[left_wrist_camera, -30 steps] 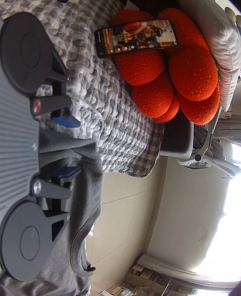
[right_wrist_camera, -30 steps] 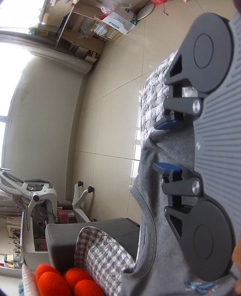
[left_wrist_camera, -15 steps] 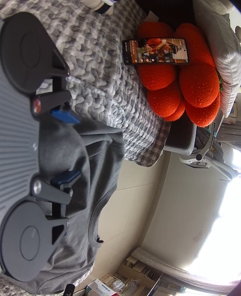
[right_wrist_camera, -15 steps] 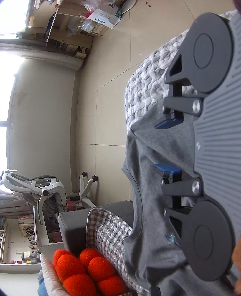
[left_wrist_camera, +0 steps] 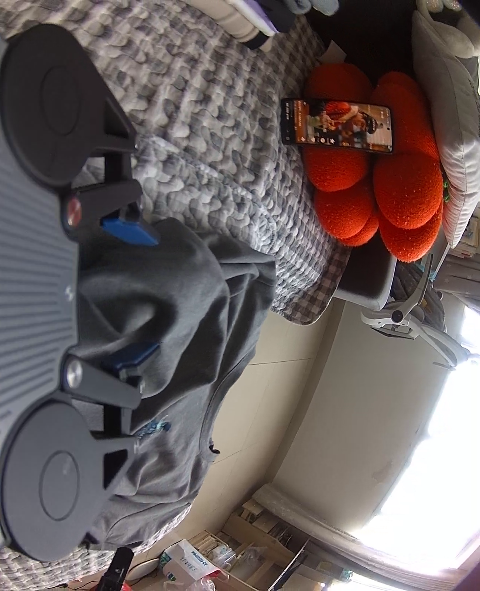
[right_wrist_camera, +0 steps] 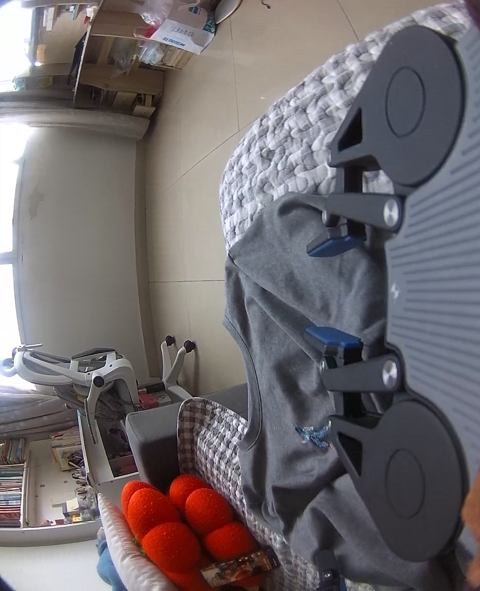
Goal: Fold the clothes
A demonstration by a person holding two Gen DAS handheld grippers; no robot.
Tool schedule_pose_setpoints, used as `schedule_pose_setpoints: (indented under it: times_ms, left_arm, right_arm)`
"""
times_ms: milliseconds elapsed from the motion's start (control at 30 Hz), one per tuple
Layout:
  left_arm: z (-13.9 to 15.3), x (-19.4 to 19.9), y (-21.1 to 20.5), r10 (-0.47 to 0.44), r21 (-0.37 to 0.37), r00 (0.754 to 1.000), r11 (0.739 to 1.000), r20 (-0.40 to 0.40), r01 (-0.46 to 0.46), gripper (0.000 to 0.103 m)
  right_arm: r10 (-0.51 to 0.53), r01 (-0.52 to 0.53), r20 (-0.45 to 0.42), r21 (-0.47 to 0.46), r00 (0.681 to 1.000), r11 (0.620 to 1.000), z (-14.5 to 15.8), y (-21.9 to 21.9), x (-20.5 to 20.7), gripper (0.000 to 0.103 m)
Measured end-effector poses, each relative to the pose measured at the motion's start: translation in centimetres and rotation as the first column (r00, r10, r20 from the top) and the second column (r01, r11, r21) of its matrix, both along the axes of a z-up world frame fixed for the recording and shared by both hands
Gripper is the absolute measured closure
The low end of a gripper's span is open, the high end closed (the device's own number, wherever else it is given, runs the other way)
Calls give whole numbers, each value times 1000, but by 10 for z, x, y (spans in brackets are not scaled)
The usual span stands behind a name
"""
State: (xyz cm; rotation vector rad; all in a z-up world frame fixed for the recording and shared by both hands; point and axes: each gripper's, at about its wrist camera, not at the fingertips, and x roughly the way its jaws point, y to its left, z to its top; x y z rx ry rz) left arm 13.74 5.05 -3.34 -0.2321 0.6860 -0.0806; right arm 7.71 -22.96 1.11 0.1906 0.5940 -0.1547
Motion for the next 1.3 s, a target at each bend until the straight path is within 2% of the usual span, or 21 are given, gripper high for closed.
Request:
schedule_pose_setpoints:
  times_ms: [300,400,533,633,800,900,1100,1300]
  left_arm:
    - [-5,-33,12,37,-69,998,997,-59,-41,42]
    - [-5,-44,15,32,-91,998,995,-62,-38,32]
    - [0,-54,15,0,-76,999,997,-42,-4,11]
    - [0,-59,18,3,-76,999,997,-38,-6,8]
    - [-3,-64,21,-30,-45,997,999,-70,27,6]
    - [-2,-65,20,-76,-4,994,997,-79,76,6]
    - [-3,-64,25,-114,-12,986,993,-117,114,6]
    - [-9,-60,27,-96,-7,985,995,-142,96,8]
  right_arm:
    - [-42,43,-8,87,999,995,-9,3,-30,56]
    - [-72,75,-24,145,997,987,-13,1,-38,56]
    - [-78,83,-33,214,996,973,-20,1,-48,54]
    - [-78,87,-47,245,996,965,-26,2,-54,52]
    - [-32,57,-82,327,996,943,-31,5,-61,51]
    - [22,5,-76,347,997,938,-26,9,-64,46]
    - [142,-101,-79,391,987,915,-21,22,-68,45]
    - [262,-204,-101,392,960,897,-21,36,-67,45]
